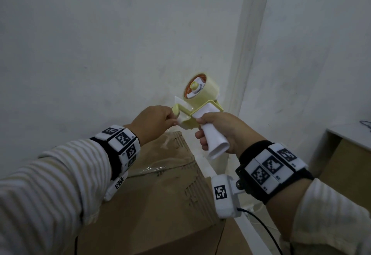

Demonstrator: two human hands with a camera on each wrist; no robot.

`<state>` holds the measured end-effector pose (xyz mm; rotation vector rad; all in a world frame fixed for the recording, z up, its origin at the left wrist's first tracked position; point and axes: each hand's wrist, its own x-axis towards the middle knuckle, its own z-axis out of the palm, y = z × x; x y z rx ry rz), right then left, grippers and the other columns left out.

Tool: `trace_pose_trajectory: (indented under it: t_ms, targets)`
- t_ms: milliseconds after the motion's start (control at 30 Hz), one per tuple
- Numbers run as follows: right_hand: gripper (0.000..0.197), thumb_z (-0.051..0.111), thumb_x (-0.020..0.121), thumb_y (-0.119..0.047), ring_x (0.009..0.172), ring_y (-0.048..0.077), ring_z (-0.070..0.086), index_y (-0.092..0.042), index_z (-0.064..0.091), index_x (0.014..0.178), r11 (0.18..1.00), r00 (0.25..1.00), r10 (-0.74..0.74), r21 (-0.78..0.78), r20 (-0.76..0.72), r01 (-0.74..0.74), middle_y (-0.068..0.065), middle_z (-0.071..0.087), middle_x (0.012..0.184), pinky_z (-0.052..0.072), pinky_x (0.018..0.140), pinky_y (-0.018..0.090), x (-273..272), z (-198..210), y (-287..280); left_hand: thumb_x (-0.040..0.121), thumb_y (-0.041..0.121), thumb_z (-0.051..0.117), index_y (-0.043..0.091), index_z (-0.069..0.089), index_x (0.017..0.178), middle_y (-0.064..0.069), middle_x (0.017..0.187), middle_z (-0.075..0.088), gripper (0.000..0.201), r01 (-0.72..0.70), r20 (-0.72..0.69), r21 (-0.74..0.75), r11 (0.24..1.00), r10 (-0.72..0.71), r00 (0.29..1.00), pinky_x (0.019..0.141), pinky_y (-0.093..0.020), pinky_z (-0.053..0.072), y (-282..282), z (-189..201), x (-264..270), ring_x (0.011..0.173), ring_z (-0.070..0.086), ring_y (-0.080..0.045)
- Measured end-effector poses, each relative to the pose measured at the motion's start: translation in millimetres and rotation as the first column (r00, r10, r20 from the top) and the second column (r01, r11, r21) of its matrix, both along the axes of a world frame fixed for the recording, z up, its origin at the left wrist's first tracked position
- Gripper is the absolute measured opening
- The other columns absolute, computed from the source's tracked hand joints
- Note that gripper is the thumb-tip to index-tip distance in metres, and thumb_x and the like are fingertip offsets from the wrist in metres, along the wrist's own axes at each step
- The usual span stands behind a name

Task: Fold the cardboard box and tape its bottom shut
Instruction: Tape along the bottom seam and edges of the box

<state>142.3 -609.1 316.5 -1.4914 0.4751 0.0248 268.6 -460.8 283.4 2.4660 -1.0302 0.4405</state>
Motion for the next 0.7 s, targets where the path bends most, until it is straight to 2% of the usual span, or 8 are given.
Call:
trace_pose_trajectory:
  t_ms: [100, 167, 267, 333, 433, 600, 700]
  targets:
    - [0.017, 0.057, 0.090, -0.016, 0.036, 0.019, 0.051, -0.002, 0.052, 0.082, 1.000, 1.000, -0.006, -0.002, 0.000, 0.006, 0.012, 0.056, 0.059, 0.046, 0.042, 0.022, -0.8, -0.2, -0.8, 0.093, 0.033, 0.053, 0.008, 0.067, 0.095, -0.009, 0.090, 0.068, 0.029, -0.004, 0.070, 0.088, 0.996, -0.003, 0.998, 0.069, -0.031, 0.045, -2.1, -0.9, 0.2, 0.078, 0.060, -0.024]
    - [0.017, 0.057, 0.090, -0.016, 0.036, 0.019, 0.051, -0.002, 0.052, 0.080, 1.000, 1.000, -0.007, 0.002, -0.007, 0.007, 0.012, 0.056, 0.060, 0.047, 0.042, 0.021, -1.8, -1.6, -0.9, 0.094, 0.032, 0.050, 0.009, 0.065, 0.093, -0.008, 0.089, 0.067, 0.028, -0.012, 0.111, 0.145, 0.989, -0.004, 0.994, 0.068, -0.033, 0.046, -3.7, -1.6, -0.8, 0.078, 0.061, -0.025]
    - [0.018, 0.056, 0.090, -0.015, 0.036, 0.019, 0.051, -0.001, 0.052, 0.080, 1.000, 1.000, -0.009, 0.020, -0.007, 0.009, 0.013, 0.055, 0.061, 0.046, 0.041, 0.021, -3.3, -3.8, -0.2, 0.093, 0.028, 0.049, 0.010, 0.057, 0.082, -0.005, 0.078, 0.059, 0.023, -0.030, 0.128, 0.170, 0.985, 0.009, 0.992, 0.058, -0.028, 0.039, -6.4, -5.3, -3.8, 0.069, 0.054, -0.023]
    - [0.018, 0.057, 0.090, -0.015, 0.036, 0.019, 0.051, -0.001, 0.052, 0.080, 0.999, 1.000, -0.010, 0.030, -0.002, 0.010, 0.013, 0.055, 0.060, 0.046, 0.041, 0.022, -3.9, -4.5, 0.5, 0.090, 0.022, 0.050, 0.015, 0.049, 0.074, -0.001, 0.071, 0.052, 0.017, -0.034, 0.124, 0.174, 0.984, 0.012, 0.992, 0.053, -0.026, 0.031, -7.7, -7.6, -7.6, 0.064, 0.048, -0.020]
    - [0.020, 0.055, 0.092, -0.016, 0.035, 0.019, 0.049, 0.000, 0.052, 0.080, 0.997, 1.000, -0.012, 0.074, 0.016, 0.011, 0.012, 0.054, 0.059, 0.046, 0.040, 0.020, -4.5, -3.2, 1.6, 0.087, 0.016, 0.049, 0.020, 0.039, 0.060, 0.004, 0.059, 0.043, 0.029, -0.041, 0.123, 0.203, 0.978, 0.016, 0.992, 0.049, -0.025, 0.026, -10.3, -8.4, -13.7, 0.056, 0.041, -0.017]
    - [0.018, 0.053, 0.093, -0.017, 0.033, 0.018, 0.049, 0.001, 0.051, 0.090, 0.991, 0.999, -0.012, 0.134, 0.041, 0.007, 0.011, 0.054, 0.054, 0.046, 0.039, 0.021, -5.5, 2.1, 1.9, 0.091, 0.019, 0.046, 0.014, 0.050, 0.070, -0.004, 0.069, 0.054, 0.022, -0.040, 0.113, 0.187, 0.981, 0.019, 0.993, 0.059, -0.026, 0.033, -12.2, -8.6, -16.0, 0.064, 0.050, -0.021]
    - [0.018, 0.052, 0.093, -0.016, 0.033, 0.018, 0.049, 0.001, 0.052, 0.096, 0.987, 0.998, -0.013, 0.158, 0.057, 0.004, 0.012, 0.054, 0.057, 0.046, 0.040, 0.021, -6.5, 2.7, 0.8, 0.092, 0.022, 0.045, 0.013, 0.051, 0.068, -0.008, 0.070, 0.058, 0.026, -0.045, 0.087, 0.200, 0.979, 0.028, 0.996, 0.060, -0.029, 0.035, -6.5, -6.1, -9.1, 0.062, 0.049, -0.020]
